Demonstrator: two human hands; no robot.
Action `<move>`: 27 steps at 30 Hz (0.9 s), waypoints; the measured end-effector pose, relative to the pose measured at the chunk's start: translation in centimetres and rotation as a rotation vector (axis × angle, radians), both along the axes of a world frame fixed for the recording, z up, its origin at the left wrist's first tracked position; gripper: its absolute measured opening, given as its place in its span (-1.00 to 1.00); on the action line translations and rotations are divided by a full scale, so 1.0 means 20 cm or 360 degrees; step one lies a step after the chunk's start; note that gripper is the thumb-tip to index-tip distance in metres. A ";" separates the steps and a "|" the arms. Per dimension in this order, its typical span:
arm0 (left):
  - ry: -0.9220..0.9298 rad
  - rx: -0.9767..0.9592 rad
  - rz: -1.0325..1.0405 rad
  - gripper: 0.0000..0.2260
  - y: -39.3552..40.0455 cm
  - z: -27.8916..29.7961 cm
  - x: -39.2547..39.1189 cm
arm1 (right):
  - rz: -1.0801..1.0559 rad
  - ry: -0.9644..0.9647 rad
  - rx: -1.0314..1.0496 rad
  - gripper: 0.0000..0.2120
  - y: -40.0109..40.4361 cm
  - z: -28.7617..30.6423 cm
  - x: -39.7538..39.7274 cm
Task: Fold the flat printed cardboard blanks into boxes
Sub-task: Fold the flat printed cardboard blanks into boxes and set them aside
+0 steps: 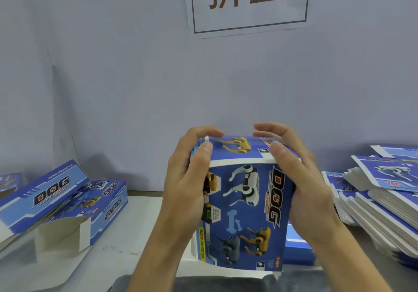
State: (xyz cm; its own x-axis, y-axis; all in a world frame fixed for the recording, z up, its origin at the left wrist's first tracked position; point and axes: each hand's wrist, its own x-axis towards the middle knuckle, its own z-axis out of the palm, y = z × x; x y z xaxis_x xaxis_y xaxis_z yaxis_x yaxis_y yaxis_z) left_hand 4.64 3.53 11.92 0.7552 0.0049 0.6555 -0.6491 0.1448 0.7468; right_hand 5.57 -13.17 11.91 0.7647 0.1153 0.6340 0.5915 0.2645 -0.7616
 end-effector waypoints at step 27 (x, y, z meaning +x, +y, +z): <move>-0.0141 -0.0108 0.0243 -0.78 0.00 0.02 0.01 | -0.0212 0.0029 -0.0023 -0.61 0.05 0.04 -0.03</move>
